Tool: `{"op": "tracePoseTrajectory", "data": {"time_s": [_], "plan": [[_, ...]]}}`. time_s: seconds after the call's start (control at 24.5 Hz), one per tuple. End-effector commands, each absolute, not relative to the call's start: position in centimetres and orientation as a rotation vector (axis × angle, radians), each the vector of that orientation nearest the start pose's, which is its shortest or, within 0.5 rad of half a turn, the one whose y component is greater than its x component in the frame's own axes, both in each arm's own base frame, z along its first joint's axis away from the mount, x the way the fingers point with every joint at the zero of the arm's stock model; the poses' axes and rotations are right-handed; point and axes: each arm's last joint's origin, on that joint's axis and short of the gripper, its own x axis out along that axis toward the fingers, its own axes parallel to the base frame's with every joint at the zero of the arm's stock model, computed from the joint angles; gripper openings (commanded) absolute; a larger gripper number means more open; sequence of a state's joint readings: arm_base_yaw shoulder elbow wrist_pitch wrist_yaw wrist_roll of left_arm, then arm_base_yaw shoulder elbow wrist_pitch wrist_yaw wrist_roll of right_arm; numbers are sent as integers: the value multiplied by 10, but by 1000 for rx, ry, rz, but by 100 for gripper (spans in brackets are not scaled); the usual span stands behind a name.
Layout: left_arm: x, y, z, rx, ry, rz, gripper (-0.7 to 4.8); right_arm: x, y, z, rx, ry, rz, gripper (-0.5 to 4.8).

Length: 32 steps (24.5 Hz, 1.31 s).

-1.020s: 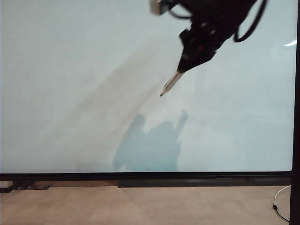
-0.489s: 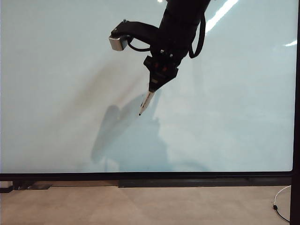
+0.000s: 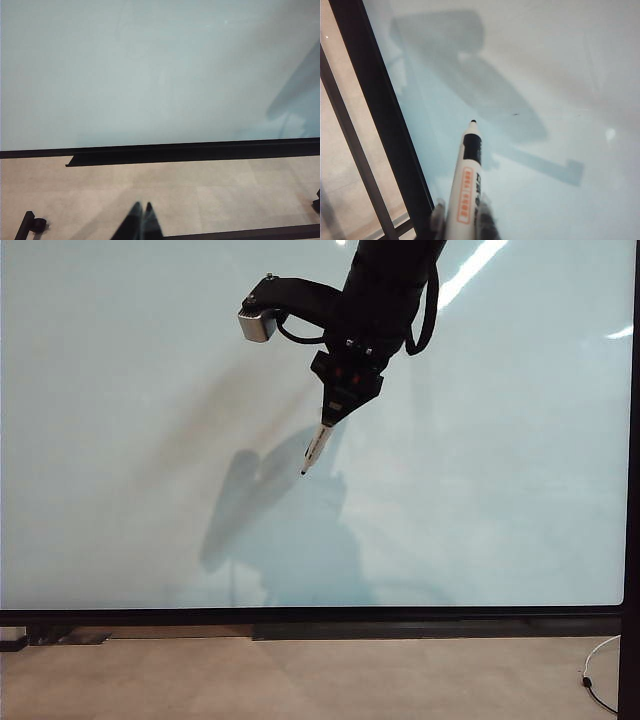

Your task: Pick up the pen on the shelf to the right of the whiteboard and draw a rectangle.

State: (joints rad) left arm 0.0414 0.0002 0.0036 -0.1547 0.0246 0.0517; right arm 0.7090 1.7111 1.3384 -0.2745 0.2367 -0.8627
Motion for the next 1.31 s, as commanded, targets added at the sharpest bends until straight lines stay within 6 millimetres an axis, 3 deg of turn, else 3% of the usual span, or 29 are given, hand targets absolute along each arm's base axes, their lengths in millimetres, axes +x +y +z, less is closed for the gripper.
{"op": "tracePoseTrajectory", "data": {"time_s": [0.04, 0.82, 1.31], "plan": [[96, 3, 152, 47, 142, 11, -5, 299, 244, 276, -1111, 338, 672, -6], [96, 3, 152, 47, 142, 11, -5, 309, 240, 278, -1079, 304, 608, -6], [96, 3, 152, 47, 142, 11, -5, 304, 235, 297, -1072, 248, 565, -6]]}}
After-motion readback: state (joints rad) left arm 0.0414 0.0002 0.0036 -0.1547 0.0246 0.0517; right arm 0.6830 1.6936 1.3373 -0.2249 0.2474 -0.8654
